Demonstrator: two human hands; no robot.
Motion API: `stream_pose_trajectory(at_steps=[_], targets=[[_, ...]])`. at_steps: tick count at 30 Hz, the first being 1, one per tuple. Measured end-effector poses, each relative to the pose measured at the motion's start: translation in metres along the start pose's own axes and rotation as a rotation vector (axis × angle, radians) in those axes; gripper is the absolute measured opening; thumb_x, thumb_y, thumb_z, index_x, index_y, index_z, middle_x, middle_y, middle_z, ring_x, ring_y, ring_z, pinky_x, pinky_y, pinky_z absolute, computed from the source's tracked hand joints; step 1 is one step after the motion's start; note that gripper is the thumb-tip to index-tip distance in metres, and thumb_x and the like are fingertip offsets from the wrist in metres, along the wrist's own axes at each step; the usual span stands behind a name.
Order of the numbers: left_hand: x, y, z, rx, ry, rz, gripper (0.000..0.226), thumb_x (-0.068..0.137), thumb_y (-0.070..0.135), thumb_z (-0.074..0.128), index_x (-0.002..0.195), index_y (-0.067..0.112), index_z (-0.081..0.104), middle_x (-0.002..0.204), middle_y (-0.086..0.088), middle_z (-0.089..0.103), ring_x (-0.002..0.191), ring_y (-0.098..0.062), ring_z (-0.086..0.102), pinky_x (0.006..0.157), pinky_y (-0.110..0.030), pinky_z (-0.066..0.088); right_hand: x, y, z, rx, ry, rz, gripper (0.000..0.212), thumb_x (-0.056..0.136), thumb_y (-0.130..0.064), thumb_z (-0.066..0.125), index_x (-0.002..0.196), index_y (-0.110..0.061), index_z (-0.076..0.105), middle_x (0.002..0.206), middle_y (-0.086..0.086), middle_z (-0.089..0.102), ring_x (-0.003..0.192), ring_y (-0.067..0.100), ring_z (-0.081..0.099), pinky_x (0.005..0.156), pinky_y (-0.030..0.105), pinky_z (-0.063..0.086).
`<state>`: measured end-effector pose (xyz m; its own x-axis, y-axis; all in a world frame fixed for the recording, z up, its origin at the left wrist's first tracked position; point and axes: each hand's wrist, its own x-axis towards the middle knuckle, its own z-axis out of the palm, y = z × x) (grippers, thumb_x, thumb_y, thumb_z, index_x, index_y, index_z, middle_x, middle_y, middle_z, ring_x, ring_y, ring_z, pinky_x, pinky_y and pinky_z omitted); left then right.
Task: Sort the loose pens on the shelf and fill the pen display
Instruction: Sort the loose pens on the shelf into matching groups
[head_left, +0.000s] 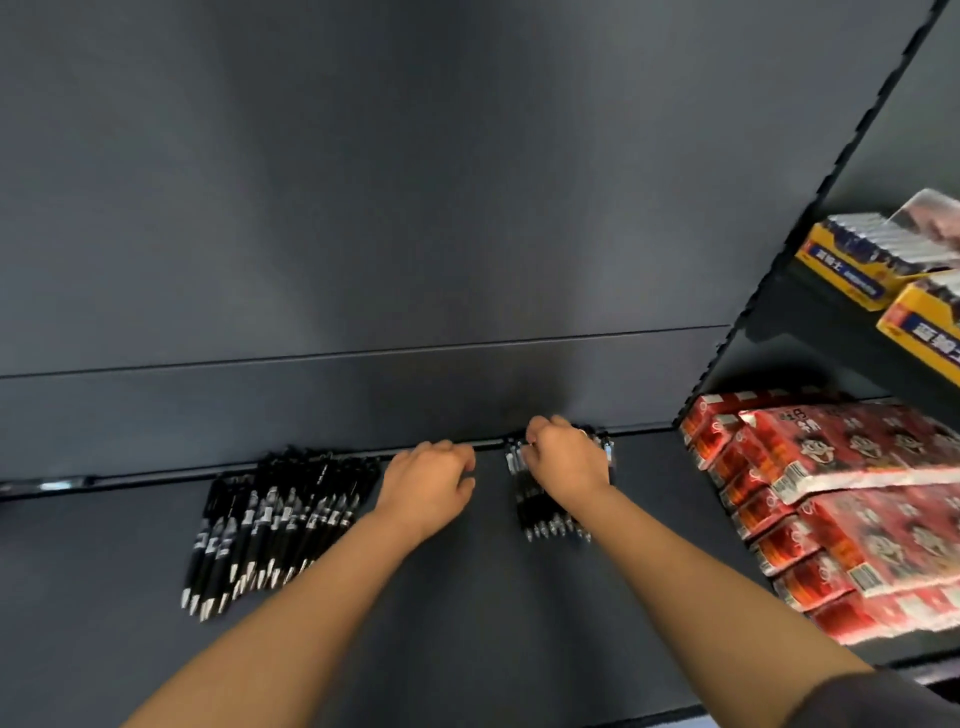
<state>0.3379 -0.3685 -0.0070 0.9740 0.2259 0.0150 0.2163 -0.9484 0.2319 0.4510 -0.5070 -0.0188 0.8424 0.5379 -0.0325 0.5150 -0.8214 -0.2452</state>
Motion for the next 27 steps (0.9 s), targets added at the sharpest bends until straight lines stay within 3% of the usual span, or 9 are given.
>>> stream_pose_trajectory(at_steps=[7,15,21,27], targets=[[-0.05,-0.055,-0.05,0.077,0.122,-0.167,0.02,0.093,0.032,0.047,0.108,0.021,0.055,0.108,0.001,0.059,0.108,-0.022,0.052,0.086,-0.034,0.039,-0.001,-0.088,-0.007,0.028,0.027,-0.331,0.026,0.095,-0.034,0.048,0.115,-0.019,0.056,0.115,0.004,0.054,0.107,0.029,0.054,0.085,0.038,0.043],[-0.15,-0.147,-0.093,0.126,0.228,-0.391,0.021,0.093,0.033,0.046,0.109,0.022,0.054,0.108,0.001,0.06,0.107,-0.024,0.053,0.085,-0.035,0.04,-0.03,-0.228,0.001,-0.014,0.059,-0.636,0.026,0.095,-0.035,0.049,0.115,-0.021,0.056,0.115,0.002,0.056,0.109,0.027,0.053,0.087,0.04,0.042],[-0.255,-0.243,-0.119,0.154,0.223,-0.504,0.02,0.092,0.034,0.047,0.108,0.024,0.054,0.111,0.004,0.06,0.111,-0.021,0.053,0.087,-0.034,0.042,-0.07,-0.345,0.029,0.032,-0.004,-0.729,0.025,0.095,-0.034,0.048,0.115,-0.021,0.056,0.115,0.0,0.056,0.108,0.025,0.054,0.087,0.036,0.044],[-0.315,-0.32,-0.136,0.101,0.223,-0.587,0.022,0.093,0.03,0.047,0.112,0.024,0.056,0.111,0.003,0.061,0.109,-0.023,0.054,0.083,-0.033,0.041,-0.098,-0.43,0.051,0.083,-0.077,-0.724,0.023,0.096,-0.032,0.047,0.114,-0.021,0.056,0.111,-0.001,0.056,0.102,0.023,0.055,0.076,0.031,0.043]])
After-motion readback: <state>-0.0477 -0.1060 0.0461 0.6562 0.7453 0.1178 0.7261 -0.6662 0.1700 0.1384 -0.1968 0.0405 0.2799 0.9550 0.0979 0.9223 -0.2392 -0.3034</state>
